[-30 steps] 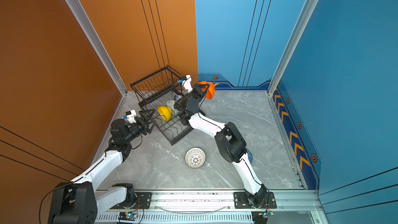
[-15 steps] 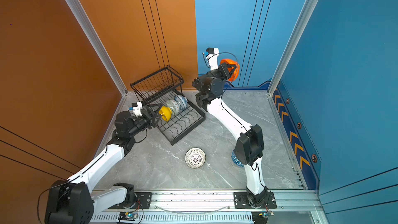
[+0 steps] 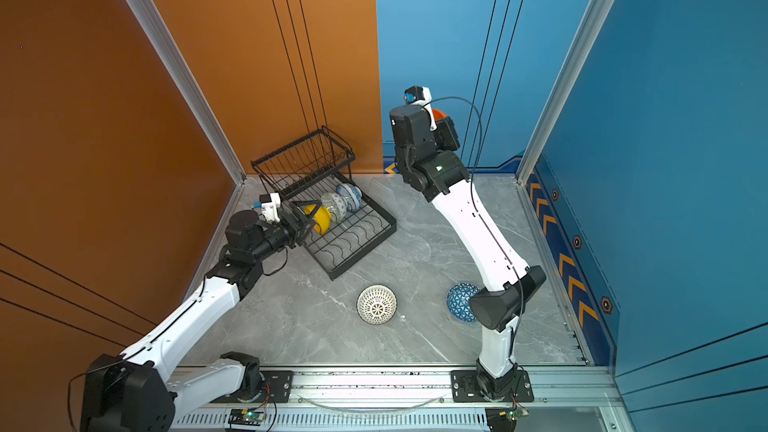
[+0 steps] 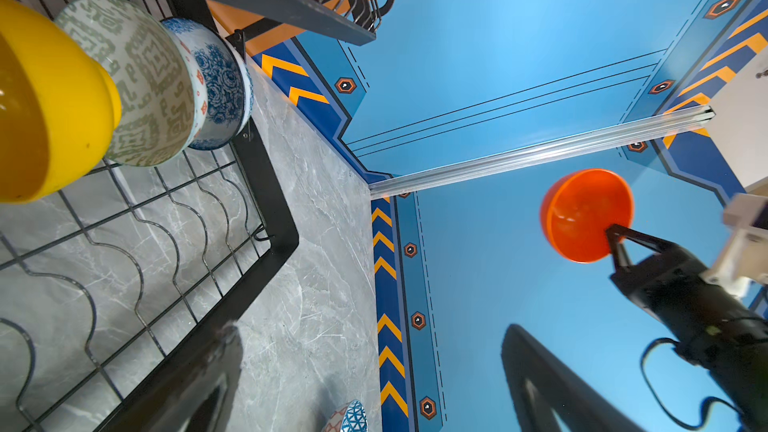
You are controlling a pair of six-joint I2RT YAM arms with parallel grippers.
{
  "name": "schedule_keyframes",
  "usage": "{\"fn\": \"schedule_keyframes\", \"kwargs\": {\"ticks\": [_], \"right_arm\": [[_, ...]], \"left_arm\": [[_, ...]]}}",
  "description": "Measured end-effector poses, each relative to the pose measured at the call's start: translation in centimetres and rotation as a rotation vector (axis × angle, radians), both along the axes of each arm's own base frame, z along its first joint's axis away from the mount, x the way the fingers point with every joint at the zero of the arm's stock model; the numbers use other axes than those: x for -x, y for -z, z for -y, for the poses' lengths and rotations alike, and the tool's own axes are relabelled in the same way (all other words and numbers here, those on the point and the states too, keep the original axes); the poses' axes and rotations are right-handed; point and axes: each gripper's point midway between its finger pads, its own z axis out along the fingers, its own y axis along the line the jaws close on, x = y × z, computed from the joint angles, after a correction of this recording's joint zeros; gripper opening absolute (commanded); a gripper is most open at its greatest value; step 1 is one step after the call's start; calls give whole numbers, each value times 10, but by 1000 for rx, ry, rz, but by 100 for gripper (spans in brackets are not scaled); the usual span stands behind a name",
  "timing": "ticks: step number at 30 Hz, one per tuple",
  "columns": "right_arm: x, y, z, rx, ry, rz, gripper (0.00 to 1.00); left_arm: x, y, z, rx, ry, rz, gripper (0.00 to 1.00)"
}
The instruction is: Load the bowls into the dish rack
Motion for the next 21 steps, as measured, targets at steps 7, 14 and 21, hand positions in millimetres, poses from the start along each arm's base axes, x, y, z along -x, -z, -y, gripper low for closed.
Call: {"fn": "schedule_keyframes", "kwargs": {"ticks": [7,14,21], "right_arm": [[-5,124,-65,8,-167,-289,6],[14,188,-117,9,-257,-405,2],[17,241,-152,117,-288,-463,0]], "left_arm": [[-2,6,-10,-19,-26,-19,98],[13,0,-24,-16,-54,8,98],[30,50,-44,0,-100,-97,98]]}}
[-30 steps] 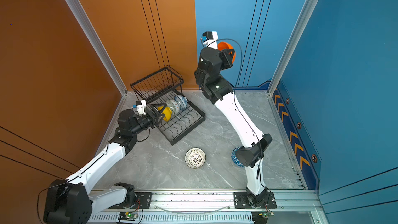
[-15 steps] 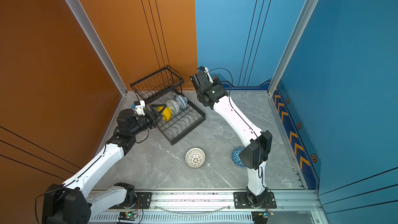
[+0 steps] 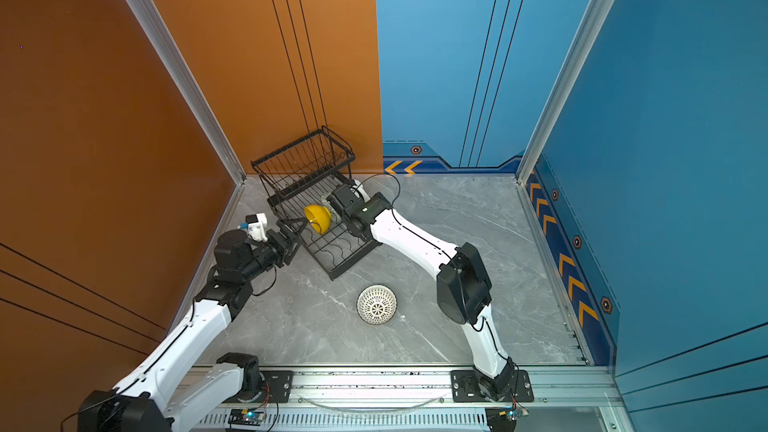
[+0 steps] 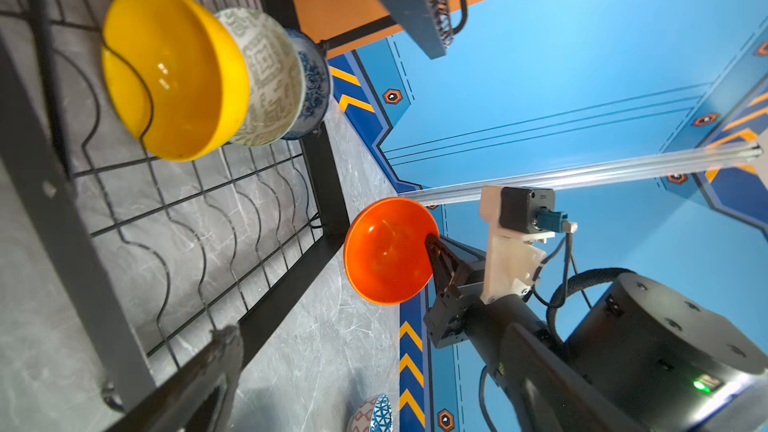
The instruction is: Load the bowls into the dish rack
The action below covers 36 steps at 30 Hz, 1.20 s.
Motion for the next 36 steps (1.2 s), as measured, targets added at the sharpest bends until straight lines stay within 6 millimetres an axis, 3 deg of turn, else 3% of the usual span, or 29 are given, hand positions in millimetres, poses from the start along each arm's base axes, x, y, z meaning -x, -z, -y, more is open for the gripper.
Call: {"fn": "schedule_keyframes", "kwargs": {"ticks": [6,16,27,36], "right_arm": [[-15,21,-6,108,-12,21,0],[-45,21,-21,272,-55,146,0],[-72,62,-44,522,-117,197,0],[-79,55,-50,608,-124,238,0]], "left_arm": [[4,22,-17,60,-34,-63,98],[0,23,-17,120,-7,-59,98],[2,39,-17,149,4,-84,98],[-2,46,-18,158,13,-89,98]]}}
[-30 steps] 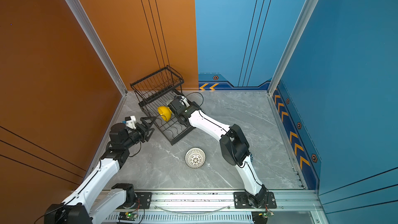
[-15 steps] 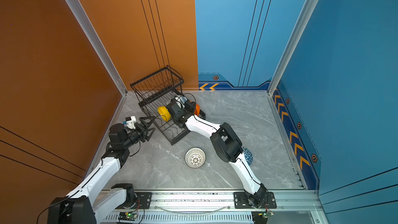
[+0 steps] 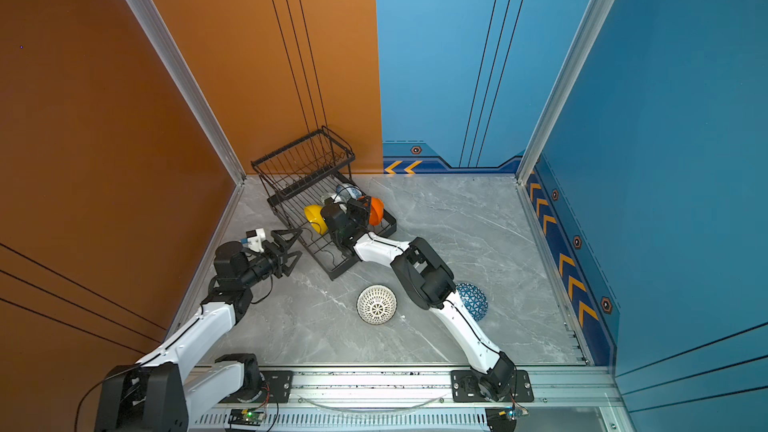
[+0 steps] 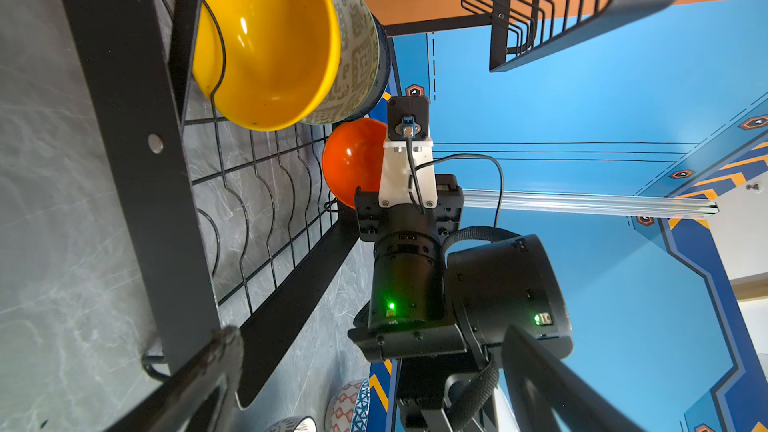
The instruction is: Load the bowls into the dish rack
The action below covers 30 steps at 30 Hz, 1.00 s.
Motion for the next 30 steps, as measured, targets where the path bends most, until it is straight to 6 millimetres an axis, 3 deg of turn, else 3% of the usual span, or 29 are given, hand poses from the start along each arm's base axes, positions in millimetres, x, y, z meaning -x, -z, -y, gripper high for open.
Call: {"fn": "schedule_keyframes", "kwargs": {"ticks": [9,30], "right_arm": [[3,9,2,37,-11,7,0],[8,7,6,70,-99,19,0]], "left_arm": [[-1,-1,1,2,7,8,98],[-4,2,2,4,14,6,98]]}}
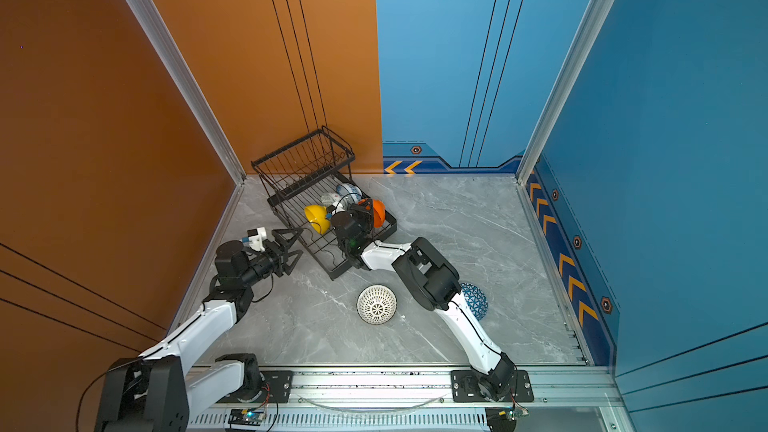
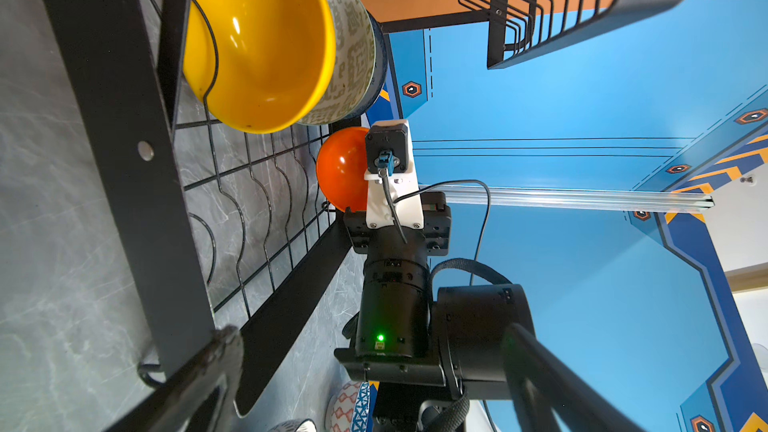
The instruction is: Load the bowls into the dish rack
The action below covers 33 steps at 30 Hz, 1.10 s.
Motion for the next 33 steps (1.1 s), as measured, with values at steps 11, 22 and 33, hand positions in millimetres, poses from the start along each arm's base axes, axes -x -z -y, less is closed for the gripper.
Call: {"fn": "schedule_keyframes", "kwargs": {"ticks": [11,22,33], "right_arm": [[-12,0,18,60,-35,-16,0],[-13,0,16,103,-57,-4,0],[-17,1,20,87,-72,6,0]], "left_arm": [[-4,5,1,2,5,-8,98],[-5,7,5,3,22,-4,98],[-5,32,63,-21,164,-63,98]]}}
